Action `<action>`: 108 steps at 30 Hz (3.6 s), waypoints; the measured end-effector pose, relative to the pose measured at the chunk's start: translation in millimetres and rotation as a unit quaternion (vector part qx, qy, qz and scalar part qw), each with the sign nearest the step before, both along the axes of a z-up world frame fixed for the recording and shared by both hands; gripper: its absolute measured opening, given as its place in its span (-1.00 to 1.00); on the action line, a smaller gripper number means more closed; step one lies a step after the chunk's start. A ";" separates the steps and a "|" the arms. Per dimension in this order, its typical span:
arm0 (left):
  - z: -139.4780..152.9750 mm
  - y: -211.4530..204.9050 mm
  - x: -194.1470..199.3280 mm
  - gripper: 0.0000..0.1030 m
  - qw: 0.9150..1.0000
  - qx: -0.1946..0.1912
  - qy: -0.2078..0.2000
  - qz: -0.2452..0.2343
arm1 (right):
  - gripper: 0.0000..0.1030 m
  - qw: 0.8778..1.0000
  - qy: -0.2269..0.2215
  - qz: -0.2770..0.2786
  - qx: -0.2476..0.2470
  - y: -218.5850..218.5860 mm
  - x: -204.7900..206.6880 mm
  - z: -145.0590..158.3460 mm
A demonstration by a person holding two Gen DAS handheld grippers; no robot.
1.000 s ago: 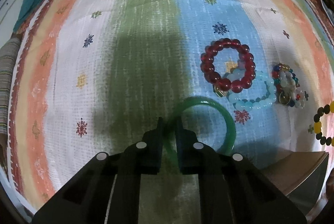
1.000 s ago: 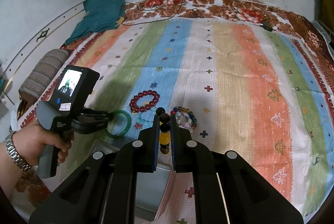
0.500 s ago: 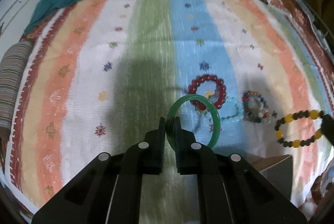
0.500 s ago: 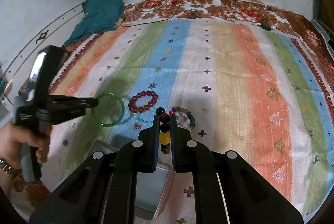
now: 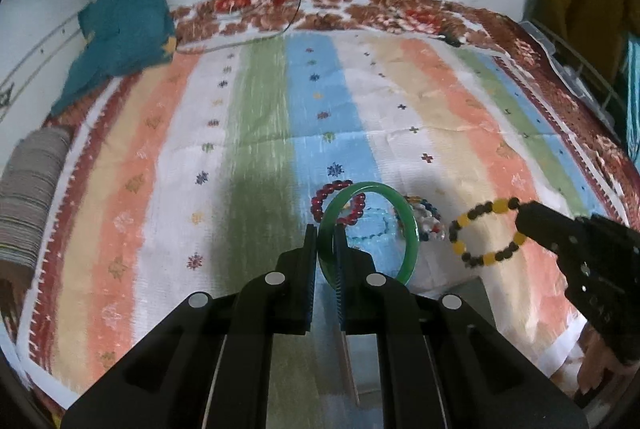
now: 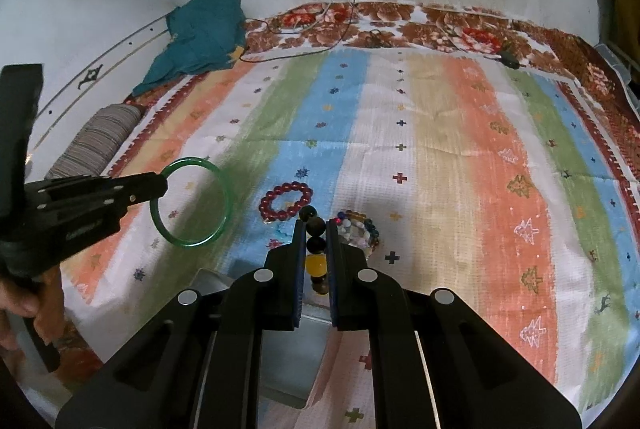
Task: Organize jewelry
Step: 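Carry the green bangle and yellow-black bracelet toward the silver tin with both tools, then lower the yellow-black bracelet into the tin and open the right tool, then lower the green bangle into the tin and open the left tool, then move the left tool to the red bead bracelet while the right tool approaches the multicolour bracelet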
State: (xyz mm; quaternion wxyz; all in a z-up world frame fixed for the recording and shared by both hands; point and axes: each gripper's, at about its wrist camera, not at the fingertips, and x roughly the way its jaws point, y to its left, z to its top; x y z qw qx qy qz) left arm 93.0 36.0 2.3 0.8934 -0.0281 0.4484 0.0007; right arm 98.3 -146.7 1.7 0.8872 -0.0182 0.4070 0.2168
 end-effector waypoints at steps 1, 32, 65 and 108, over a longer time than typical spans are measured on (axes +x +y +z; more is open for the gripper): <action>2.7 -0.8 -5.1 -0.85 1.000 -0.004 -0.005 -0.001 | -0.79 1.000 -0.004 0.001 0.000 0.5 -3.0 2.4; -0.6 -14.3 -52.6 -0.52 1.000 -0.016 0.005 -0.011 | -0.23 1.000 0.010 0.020 0.017 -4.4 -49.4 0.1; -16.9 -5.1 2.3 0.43 0.999 0.045 0.018 0.024 | 0.34 0.998 0.014 -0.042 -0.044 -10.2 4.7 -18.3; -105.1 19.8 110.9 0.65 0.990 -0.010 0.133 0.050 | 0.59 0.988 0.138 -0.044 -0.057 -3.7 81.1 -92.8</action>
